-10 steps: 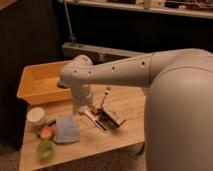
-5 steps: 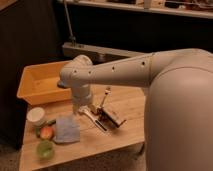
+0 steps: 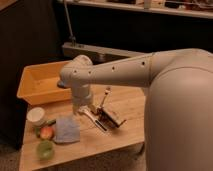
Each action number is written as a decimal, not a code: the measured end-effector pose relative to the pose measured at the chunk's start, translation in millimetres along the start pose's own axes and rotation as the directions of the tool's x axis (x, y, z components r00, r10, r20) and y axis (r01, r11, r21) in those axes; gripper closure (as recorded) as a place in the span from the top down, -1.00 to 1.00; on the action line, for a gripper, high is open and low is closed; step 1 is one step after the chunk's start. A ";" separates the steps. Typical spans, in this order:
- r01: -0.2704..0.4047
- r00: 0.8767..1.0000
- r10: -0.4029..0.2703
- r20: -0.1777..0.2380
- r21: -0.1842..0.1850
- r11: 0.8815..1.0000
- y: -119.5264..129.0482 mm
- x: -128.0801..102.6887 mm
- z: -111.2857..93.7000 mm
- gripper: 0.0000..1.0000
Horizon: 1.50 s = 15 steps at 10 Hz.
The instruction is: Place pepper in tray
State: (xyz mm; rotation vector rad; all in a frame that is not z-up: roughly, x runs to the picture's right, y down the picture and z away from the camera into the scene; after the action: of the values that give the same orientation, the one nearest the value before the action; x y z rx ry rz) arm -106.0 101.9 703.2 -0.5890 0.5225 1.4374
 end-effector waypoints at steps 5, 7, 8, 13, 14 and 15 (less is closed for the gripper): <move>0.000 1.000 0.000 0.000 0.000 1.000 0.0 0.0 0.0 0.30; 0.010 1.000 -0.010 0.003 0.001 1.000 0.7 -0.8 -1.0 0.30; 0.037 0.999 -0.037 0.016 0.004 0.999 1.5 -3.6 -3.9 0.30; 0.572 0.805 -0.563 0.190 0.006 0.820 46.4 -34.2 -49.6 0.30; 0.649 0.743 -0.635 0.212 0.005 0.761 53.9 -34.3 -54.5 0.30; 0.732 0.664 -0.712 0.230 -0.004 0.682 62.7 -34.1 -60.4 0.30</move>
State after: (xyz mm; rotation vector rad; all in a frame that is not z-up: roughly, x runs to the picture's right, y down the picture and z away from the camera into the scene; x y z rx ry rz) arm -169.8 39.2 676.3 -0.6168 0.0116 0.7320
